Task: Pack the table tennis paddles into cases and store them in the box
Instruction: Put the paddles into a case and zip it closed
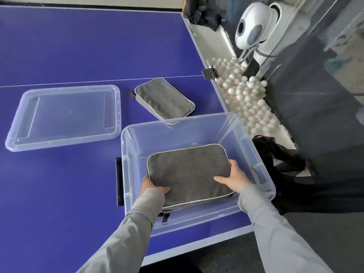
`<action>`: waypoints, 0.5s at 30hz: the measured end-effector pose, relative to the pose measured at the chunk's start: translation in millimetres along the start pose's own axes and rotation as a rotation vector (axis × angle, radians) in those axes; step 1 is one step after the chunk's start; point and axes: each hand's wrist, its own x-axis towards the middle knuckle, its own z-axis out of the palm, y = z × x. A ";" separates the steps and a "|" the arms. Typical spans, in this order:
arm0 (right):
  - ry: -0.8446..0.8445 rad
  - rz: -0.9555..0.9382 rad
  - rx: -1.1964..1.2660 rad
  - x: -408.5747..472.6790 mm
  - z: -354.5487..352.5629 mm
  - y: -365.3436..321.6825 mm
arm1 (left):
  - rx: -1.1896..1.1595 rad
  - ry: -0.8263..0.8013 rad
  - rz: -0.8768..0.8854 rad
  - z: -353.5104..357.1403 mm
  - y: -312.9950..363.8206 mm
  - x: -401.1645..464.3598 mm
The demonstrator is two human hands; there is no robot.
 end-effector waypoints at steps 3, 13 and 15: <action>-0.015 -0.009 -0.021 1.3 0.4 0.9 | 0.064 0.018 0.008 -0.9 1.7 -0.4; -0.030 -0.003 -0.016 1.1 -0.1 2.0 | 0.079 0.029 0.016 -7.0 -0.1 0.3; -0.024 -0.005 -0.017 -0.1 -0.9 1.9 | 0.080 0.028 0.024 -7.4 2.0 -3.1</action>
